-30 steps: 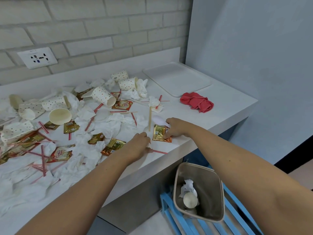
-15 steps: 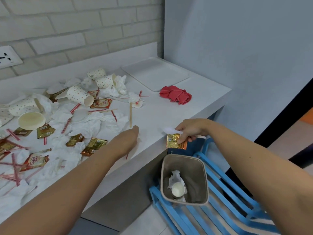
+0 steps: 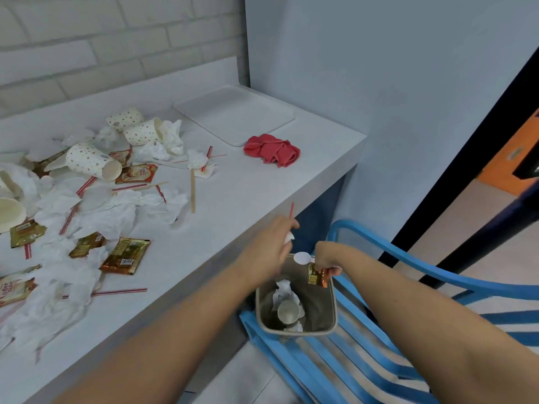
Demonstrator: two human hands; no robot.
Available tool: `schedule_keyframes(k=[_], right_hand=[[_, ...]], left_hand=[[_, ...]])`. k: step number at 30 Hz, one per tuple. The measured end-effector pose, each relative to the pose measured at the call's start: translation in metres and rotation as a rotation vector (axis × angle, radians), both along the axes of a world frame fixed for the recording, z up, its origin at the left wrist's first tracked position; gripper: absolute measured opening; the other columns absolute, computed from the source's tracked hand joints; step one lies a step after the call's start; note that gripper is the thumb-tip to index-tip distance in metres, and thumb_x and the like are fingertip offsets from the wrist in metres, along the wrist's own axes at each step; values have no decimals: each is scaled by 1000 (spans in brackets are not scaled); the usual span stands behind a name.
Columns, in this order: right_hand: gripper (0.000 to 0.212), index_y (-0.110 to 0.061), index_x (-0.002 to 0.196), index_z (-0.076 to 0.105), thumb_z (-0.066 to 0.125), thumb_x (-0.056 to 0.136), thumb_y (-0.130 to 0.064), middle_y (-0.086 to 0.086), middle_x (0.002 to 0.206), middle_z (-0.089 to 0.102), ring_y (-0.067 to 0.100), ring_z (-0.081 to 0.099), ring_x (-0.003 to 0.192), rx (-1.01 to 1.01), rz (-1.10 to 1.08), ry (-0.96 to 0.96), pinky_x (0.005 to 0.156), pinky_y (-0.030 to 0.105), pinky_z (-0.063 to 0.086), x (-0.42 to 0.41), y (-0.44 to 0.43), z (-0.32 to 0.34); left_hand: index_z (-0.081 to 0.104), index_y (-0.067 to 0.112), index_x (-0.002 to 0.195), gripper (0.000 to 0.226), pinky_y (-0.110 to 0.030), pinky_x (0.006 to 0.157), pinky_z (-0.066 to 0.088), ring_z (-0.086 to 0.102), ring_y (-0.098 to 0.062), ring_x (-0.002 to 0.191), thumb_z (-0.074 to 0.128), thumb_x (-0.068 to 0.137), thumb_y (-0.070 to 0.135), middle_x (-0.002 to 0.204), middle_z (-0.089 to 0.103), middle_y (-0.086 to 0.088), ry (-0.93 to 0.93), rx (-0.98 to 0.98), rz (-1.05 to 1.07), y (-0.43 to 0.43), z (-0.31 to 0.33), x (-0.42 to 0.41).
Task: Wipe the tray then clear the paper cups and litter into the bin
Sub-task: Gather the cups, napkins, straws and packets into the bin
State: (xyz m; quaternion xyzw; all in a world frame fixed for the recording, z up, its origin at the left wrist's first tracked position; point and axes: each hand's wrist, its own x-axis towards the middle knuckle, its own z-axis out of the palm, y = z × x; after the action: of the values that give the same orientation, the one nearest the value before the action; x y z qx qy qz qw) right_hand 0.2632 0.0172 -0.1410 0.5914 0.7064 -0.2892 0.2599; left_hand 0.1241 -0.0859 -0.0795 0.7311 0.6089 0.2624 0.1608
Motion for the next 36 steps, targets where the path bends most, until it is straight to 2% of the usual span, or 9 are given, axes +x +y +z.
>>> schedule_keyframes(k=[2,5,9,11,14,21,26,29,36], right_hand=[[21,-1,73,54,49,92,-7,13,65,66,16,55,46,14,11,-55,55,23,46,0,-4,-7],[21,-2,72,58,48,90,-4,14,93,69,21,55,61,32,74,-92,64,27,49,1,-6,-7],[24,0,72,63,47,89,-3,15,84,74,16,53,43,-6,133,-91,51,23,45,6,-2,-4],[23,4,86,67,47,89,-6,21,100,71,20,55,51,-26,110,-47,54,25,47,8,0,-3],[31,4,113,62,49,92,-15,18,92,68,25,60,72,-49,85,28,58,27,50,8,-1,3],[40,-2,131,49,49,96,-22,19,112,64,25,59,83,-79,121,94,82,33,53,6,-7,16],[39,-5,130,51,49,96,-23,20,117,64,29,64,92,-66,175,93,87,36,53,2,-4,25],[36,-9,127,54,51,94,-23,18,111,66,30,66,96,-52,183,125,83,36,55,-6,-1,34],[17,-12,99,59,48,96,-25,4,67,64,14,59,58,-83,194,156,57,23,45,-40,8,83]], left_hand=[[51,11,118,25,-20,88,40,52,-15,104,43,95,9,120,50,-3,-45,-94,18,2,-23,12],[57,7,106,19,-27,85,47,54,-20,100,44,92,8,111,51,-7,-61,-256,67,5,-59,16],[59,3,106,20,-27,90,43,53,-21,104,46,93,8,116,52,-10,32,-411,81,5,-95,10],[57,4,111,22,-25,90,41,53,-21,105,44,94,9,119,49,-11,74,-449,84,4,-108,8],[51,9,121,27,-24,96,41,49,-18,112,46,95,12,127,43,-7,123,-482,82,5,-121,10],[38,18,137,53,-29,105,41,45,-22,124,60,89,17,141,28,-5,216,-566,95,7,-133,9],[38,15,138,51,-30,107,38,42,-22,127,57,90,15,142,28,-7,201,-471,114,9,-125,3],[46,14,131,39,-25,95,43,52,-20,114,52,93,14,133,39,-5,166,-318,140,11,-110,3],[61,7,105,18,-16,76,38,57,-18,90,47,94,13,99,61,-5,-51,57,159,11,-51,-4]])
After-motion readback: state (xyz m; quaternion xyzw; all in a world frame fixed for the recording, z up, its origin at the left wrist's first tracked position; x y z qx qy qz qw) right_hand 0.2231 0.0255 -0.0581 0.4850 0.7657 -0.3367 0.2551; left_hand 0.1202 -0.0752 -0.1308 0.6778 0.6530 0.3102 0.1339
